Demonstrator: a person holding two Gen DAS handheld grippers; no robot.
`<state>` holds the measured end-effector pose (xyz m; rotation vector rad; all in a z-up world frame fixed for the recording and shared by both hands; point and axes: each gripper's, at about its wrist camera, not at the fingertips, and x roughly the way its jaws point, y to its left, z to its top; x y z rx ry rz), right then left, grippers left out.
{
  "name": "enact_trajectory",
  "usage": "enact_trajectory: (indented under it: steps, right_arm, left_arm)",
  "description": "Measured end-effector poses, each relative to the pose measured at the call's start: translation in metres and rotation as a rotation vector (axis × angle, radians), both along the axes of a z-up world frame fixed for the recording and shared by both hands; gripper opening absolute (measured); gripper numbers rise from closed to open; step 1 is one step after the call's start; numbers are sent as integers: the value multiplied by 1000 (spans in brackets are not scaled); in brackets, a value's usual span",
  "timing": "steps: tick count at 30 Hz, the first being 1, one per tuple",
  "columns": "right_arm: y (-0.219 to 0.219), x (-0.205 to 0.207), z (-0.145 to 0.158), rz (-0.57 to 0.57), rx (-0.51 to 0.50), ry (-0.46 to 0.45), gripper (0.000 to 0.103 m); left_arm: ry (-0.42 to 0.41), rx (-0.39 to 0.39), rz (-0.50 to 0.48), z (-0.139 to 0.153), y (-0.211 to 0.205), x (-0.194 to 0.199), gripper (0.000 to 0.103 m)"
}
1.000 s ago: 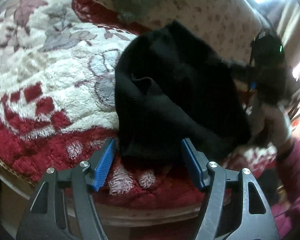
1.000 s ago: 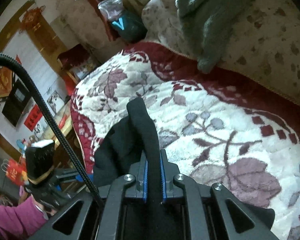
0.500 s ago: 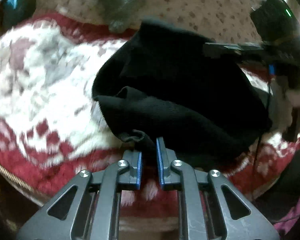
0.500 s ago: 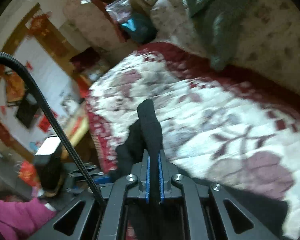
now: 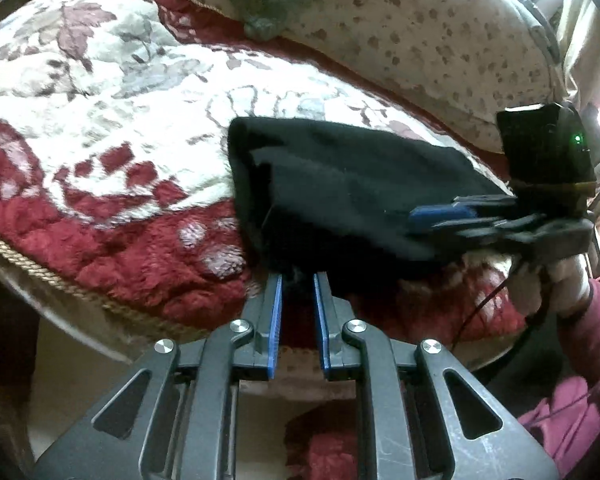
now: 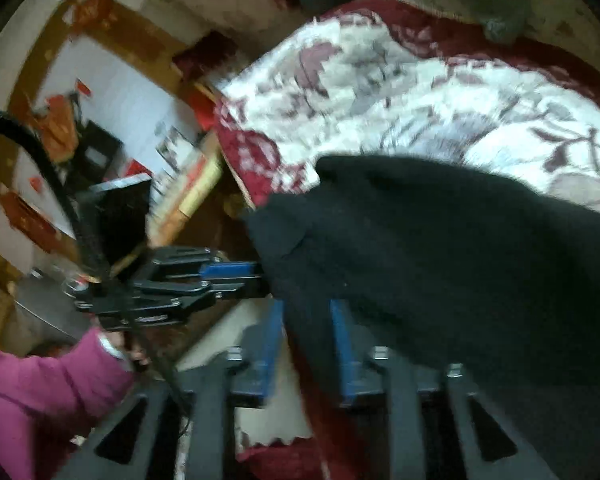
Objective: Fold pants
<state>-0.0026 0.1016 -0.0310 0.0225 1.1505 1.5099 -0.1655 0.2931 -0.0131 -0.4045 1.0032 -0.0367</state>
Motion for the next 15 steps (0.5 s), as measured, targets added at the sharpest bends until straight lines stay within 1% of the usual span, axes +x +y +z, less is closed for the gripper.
enact_trajectory:
  steps: [3,4,5,6,7,8,9,10,11,13,14,15]
  right_arm:
    - [-42,7,19,-50,41,-24,40]
    - [-62,12,26,-90,41,-44,40]
    - [-81,18,31,-131,38,-64,40]
    - [-102,23,36,-175,36,-81,40]
    - [-116,26,39,-207,37,-89,40]
    - [-149,35,43,-276,36,-98,40]
    - [-170,40,46,-325,32,-103,40]
    - [-192,45,49,-379,26,-110,40]
    - [-227,51,52,-459,23,-112,40]
    - [-273,56,57,-564,17,-106,41]
    - [-307,59,58,-645,10,-102,41]
    - [-329,59,59,-693,6,-97,41]
  left_arm:
    - [-41,-47,8,11,6,-7,13]
    - [-56,-75,13,13,9,-7,13]
    - [-72,-117,16,15,11,-7,16]
    - [-83,-150,19,16,13,-6,26]
    - [-95,-174,30,17,14,-5,32]
    - [-111,-187,58,17,15,-5,39]
    - [-119,-191,81,19,17,-3,42]
    - [-127,-203,103,19,19,-2,42]
    - [-132,-225,128,17,23,0,42]
    - [-129,-276,192,12,31,4,42]
    - [-130,-323,225,7,35,7,46]
    - [-131,-351,244,3,36,9,55]
